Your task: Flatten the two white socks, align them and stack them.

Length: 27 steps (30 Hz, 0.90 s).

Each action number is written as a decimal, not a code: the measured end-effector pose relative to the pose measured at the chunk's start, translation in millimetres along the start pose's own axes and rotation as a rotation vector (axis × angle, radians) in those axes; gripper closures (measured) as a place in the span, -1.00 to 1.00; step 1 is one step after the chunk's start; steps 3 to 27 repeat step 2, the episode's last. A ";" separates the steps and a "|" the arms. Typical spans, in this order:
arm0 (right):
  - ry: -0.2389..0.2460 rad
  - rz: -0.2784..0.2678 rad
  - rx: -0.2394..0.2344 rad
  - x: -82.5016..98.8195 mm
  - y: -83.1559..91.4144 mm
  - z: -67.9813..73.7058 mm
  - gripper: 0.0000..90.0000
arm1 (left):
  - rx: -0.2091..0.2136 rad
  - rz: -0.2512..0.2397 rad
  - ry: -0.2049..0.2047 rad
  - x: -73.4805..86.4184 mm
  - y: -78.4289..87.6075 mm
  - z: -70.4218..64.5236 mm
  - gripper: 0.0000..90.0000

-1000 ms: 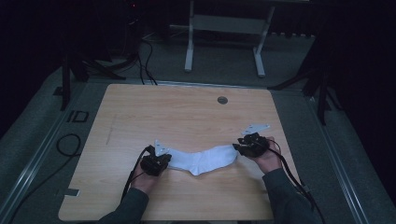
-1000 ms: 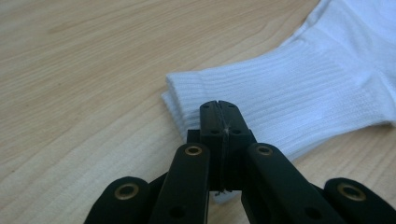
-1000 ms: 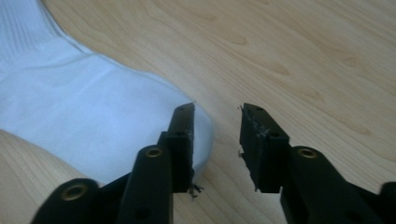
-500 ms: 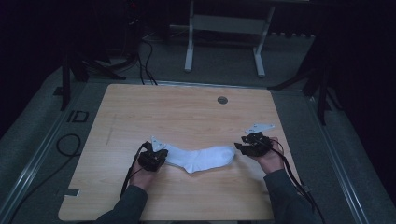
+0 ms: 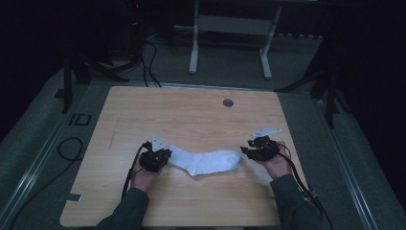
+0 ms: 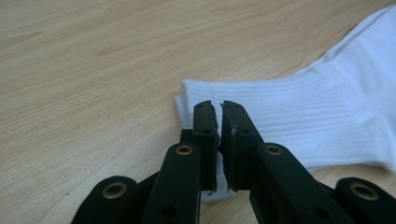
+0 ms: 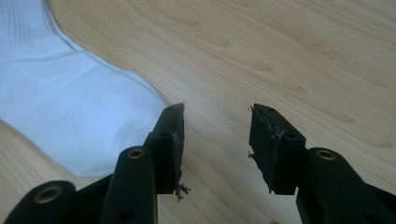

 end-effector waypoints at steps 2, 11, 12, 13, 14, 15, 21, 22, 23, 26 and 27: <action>-0.001 0.000 0.001 0.5 -0.3 -1.3 0.21 | 0.002 -0.001 0.003 -0.4 1.8 0.9 0.87; -0.001 0.000 0.001 0.5 -0.3 -1.3 0.21 | 0.002 -0.001 0.003 -0.4 1.8 0.9 0.87; -0.001 0.000 0.001 0.5 -0.3 -1.3 0.21 | 0.002 -0.001 0.003 -0.4 1.8 0.9 0.87; -0.001 0.000 0.001 0.5 -0.3 -1.3 0.21 | 0.002 -0.001 0.003 -0.4 1.8 0.9 0.87; -0.001 0.000 0.001 0.5 -0.3 -1.3 0.21 | 0.002 -0.001 0.003 -0.4 1.8 0.9 0.87; -0.001 0.000 0.001 0.5 -0.3 -1.3 0.21 | 0.002 -0.001 0.003 -0.4 1.8 0.9 0.87; -0.001 0.000 0.001 0.5 -0.3 -1.3 0.21 | 0.002 -0.001 0.003 -0.4 1.8 0.9 0.87; -0.001 0.000 0.001 0.5 -0.3 -1.3 0.21 | 0.002 -0.001 0.003 -0.4 1.8 0.9 0.87; -0.001 0.000 0.001 0.5 -0.3 -1.3 0.21 | 0.002 -0.001 0.003 -0.4 1.8 0.9 0.87; -0.001 0.000 0.001 0.5 -0.3 -1.3 0.21 | 0.002 -0.001 0.003 -0.4 1.8 0.9 0.87; -0.001 0.000 0.001 0.5 -0.3 -1.3 0.21 | 0.002 -0.001 0.003 -0.4 1.8 0.9 0.87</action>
Point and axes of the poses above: each handheld gripper's, and its own axes: y roughly backward along the jaws, x roughly out of its underside, z roughly to its left, the point moved 10 cm from there along -y, roughly forward along the jaws, and after that the axes turned 4 degrees about z, right-handed, at the moved point
